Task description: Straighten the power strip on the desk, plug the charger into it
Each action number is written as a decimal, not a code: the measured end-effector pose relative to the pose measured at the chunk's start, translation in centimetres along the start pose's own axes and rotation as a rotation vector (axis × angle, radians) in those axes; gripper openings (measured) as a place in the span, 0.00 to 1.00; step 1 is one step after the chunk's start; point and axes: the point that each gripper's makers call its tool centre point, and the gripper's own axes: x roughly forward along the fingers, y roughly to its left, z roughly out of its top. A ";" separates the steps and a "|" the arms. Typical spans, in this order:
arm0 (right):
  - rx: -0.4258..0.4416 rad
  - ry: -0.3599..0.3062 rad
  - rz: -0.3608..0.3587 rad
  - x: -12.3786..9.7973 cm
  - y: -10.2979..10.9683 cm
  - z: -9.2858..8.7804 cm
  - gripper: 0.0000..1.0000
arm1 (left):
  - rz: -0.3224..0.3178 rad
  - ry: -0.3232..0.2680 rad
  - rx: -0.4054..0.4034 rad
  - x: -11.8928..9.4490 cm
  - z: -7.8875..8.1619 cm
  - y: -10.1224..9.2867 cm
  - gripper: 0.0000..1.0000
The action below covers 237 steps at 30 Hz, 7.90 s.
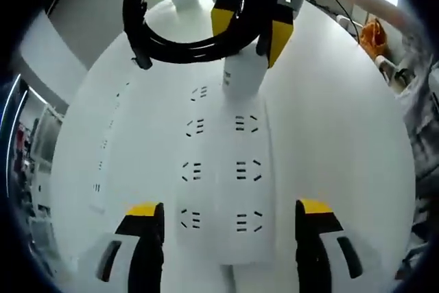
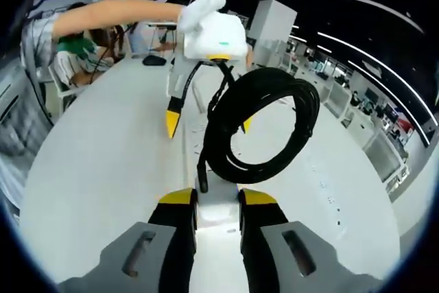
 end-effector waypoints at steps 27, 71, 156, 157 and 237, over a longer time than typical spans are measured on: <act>0.005 -0.017 -0.005 -0.1 -0.3 0.1 0.22 | -0.067 0.138 -0.044 1.2 -1.3 0.9 0.65; -0.137 0.124 0.033 0.9 0.7 0.9 0.33 | -0.098 0.250 -0.017 1.5 -2.1 -0.5 0.64; -0.095 0.321 0.165 1.1 2.3 -1.3 0.76 | -0.149 0.225 0.010 1.8 -1.8 -0.8 0.67; -0.091 0.322 0.164 1.1 2.3 -1.4 0.78 | -0.149 0.225 0.011 1.8 -1.7 -0.9 0.67; 0.185 -0.197 -0.372 -6.0 -0.3 3.7 1.00 | 0.291 -0.484 -0.112 -8.5 1.5 -4.0 0.99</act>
